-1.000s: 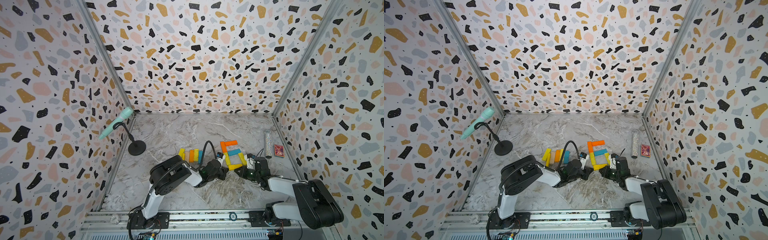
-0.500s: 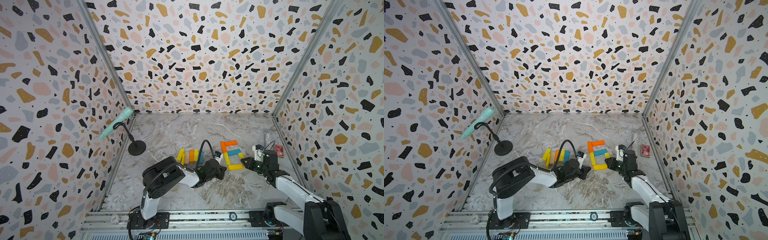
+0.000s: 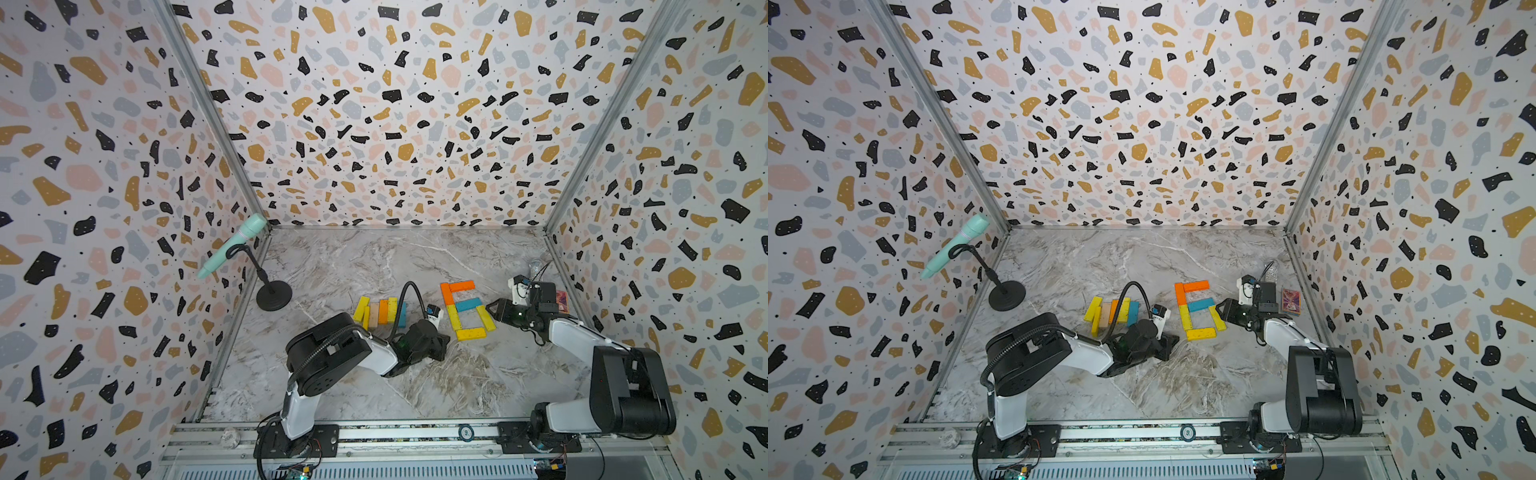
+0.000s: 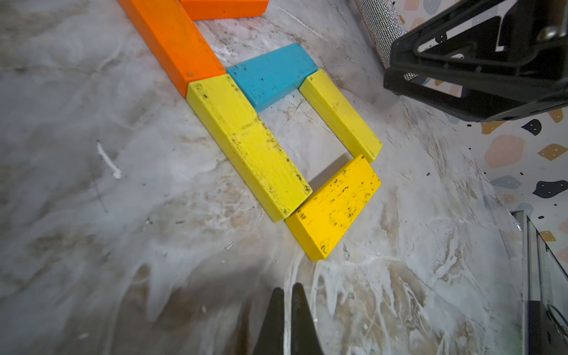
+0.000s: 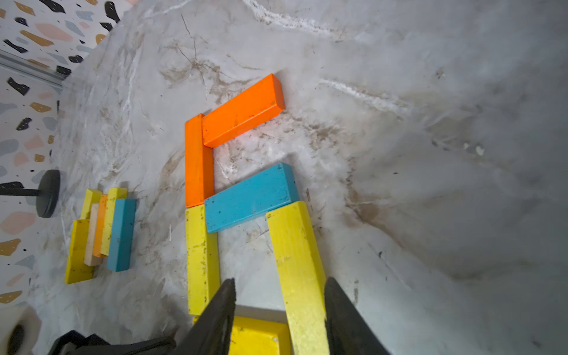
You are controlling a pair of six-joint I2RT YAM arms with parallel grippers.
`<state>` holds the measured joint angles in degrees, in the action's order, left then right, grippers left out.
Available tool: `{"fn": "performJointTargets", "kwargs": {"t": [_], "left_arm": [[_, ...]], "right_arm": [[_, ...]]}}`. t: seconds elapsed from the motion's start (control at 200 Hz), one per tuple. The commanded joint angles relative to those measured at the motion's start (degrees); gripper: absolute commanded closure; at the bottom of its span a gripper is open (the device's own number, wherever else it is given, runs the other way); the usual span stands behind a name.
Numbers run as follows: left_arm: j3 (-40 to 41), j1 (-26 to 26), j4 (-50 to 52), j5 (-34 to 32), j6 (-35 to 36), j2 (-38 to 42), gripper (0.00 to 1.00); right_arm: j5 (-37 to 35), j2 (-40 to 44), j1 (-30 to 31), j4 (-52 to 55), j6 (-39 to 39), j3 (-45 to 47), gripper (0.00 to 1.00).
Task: Assemble the number 6 with building blocks
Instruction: Adjust the building block at the center of the board.
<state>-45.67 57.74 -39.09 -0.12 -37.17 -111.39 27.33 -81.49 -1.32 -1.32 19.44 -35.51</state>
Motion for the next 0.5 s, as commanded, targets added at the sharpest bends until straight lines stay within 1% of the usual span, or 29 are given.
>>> {"fn": "performJointTargets", "kwargs": {"t": [0.0,0.245,0.496], "left_arm": [[0.6,-0.4,-2.3,-0.8,-0.1,-0.2,1.00],[0.9,-0.5,-2.2,-0.8,-0.1,-0.2,1.00],[0.7,-0.5,-2.3,-0.4,0.0,-0.5,1.00]], "right_arm": [[-0.3,-1.8,0.3,0.3,-1.7,-1.2,0.50],[0.2,-6.2,2.2,-0.5,-1.9,-1.4,0.48],[0.0,-6.0,2.4,-0.5,-1.8,-0.1,0.48]]}}
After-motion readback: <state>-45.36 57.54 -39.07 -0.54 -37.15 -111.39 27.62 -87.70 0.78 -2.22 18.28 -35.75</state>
